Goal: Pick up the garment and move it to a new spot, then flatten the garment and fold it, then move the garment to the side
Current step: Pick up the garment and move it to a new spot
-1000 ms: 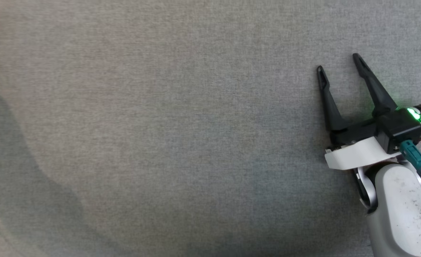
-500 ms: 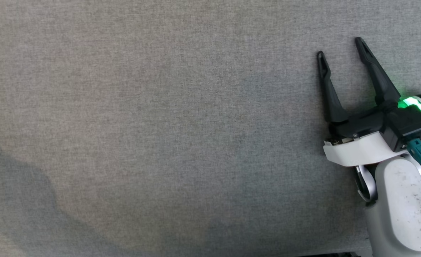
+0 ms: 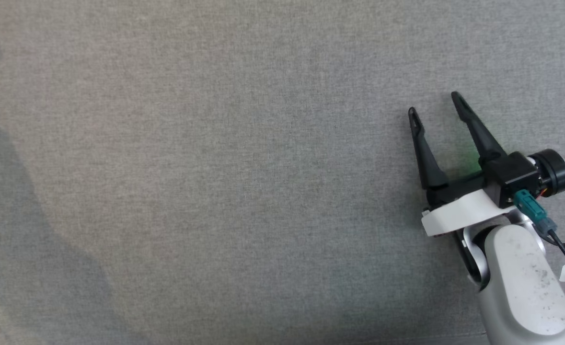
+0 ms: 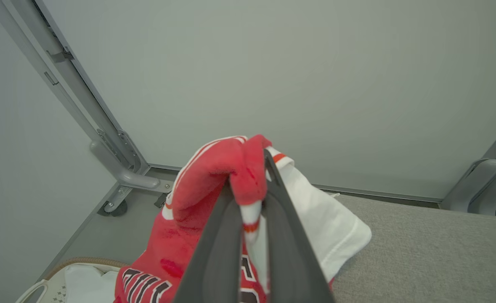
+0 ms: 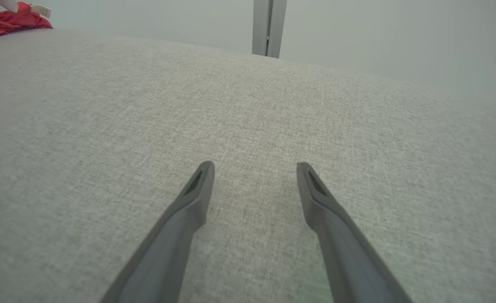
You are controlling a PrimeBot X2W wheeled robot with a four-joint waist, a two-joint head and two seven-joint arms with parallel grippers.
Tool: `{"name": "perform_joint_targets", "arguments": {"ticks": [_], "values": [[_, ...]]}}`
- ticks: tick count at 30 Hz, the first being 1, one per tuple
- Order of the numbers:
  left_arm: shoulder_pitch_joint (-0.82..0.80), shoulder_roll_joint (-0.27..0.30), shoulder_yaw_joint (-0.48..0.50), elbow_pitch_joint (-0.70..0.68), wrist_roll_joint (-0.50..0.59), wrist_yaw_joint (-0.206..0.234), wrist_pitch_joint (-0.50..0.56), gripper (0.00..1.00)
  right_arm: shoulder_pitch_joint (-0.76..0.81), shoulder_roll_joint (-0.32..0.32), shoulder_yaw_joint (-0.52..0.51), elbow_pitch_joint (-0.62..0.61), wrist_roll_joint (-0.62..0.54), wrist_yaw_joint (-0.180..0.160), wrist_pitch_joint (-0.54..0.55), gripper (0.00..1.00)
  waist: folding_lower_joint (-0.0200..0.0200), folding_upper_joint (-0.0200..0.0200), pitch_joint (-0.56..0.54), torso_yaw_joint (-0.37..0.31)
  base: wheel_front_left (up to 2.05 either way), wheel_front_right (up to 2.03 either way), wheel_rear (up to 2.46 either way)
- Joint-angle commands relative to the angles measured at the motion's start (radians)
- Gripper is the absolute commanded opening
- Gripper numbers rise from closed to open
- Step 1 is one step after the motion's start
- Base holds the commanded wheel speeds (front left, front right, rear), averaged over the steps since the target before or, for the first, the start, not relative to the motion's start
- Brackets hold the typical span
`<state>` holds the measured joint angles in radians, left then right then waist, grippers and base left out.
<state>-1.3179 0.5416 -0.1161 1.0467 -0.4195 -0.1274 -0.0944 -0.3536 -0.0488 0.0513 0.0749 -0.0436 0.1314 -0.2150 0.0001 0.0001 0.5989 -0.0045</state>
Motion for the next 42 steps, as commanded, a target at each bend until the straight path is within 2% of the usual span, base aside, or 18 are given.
{"name": "perform_joint_targets", "arguments": {"ticks": [1,6,14,22,28,32,37,42], "values": [[0.014,0.003,-0.026,-0.023,0.005,-0.004,-0.001,0.00,0.021,-0.004,0.006,0.021,0.012,-0.002,-0.010,1.00,-0.0001,-0.0001,-0.122,-0.003,0.00,0.00,0.00],[0.049,-0.002,-0.138,-0.131,-0.042,-0.005,0.030,0.00,0.043,-0.003,0.015,0.084,0.042,-0.002,-0.027,1.00,-0.0001,-0.0001,-0.241,-0.017,0.00,0.00,0.00],[0.119,-0.013,-0.331,-0.386,-0.124,-0.004,0.101,0.00,0.090,-0.004,0.014,0.157,0.094,-0.002,-0.045,1.00,-0.0001,-0.0001,-0.396,-0.067,0.00,0.00,0.00],[0.120,-0.088,-0.473,-0.630,-0.178,-0.004,0.166,0.00,0.105,-0.004,0.016,0.183,0.144,-0.002,-0.050,1.00,-0.0001,-0.0001,-0.469,-0.145,0.00,0.00,0.00],[0.060,-0.184,-0.492,-0.703,-0.199,-0.003,0.165,0.00,0.108,-0.003,-0.005,0.166,0.165,-0.002,-0.051,1.00,-0.0001,-0.0001,-0.474,-0.196,0.00,0.00,0.00],[0.062,-0.213,-0.481,-0.718,-0.232,-0.002,0.148,0.00,0.115,-0.003,-0.041,0.154,0.167,-0.002,-0.051,1.00,-0.0001,-0.0001,-0.460,-0.214,0.00,0.00,0.00],[0.189,-0.178,-0.475,-0.693,-0.268,0.006,0.131,0.00,0.129,-0.003,-0.089,0.136,0.159,-0.002,-0.051,1.00,-0.0001,-0.0001,-0.441,-0.222,0.00,0.00,0.00],[0.411,-0.142,-0.448,-0.637,-0.331,0.032,0.070,0.00,0.147,-0.003,-0.124,0.119,0.160,-0.002,-0.051,1.00,-0.0001,-0.0001,-0.411,-0.222,0.00,0.00,0.00]]}}
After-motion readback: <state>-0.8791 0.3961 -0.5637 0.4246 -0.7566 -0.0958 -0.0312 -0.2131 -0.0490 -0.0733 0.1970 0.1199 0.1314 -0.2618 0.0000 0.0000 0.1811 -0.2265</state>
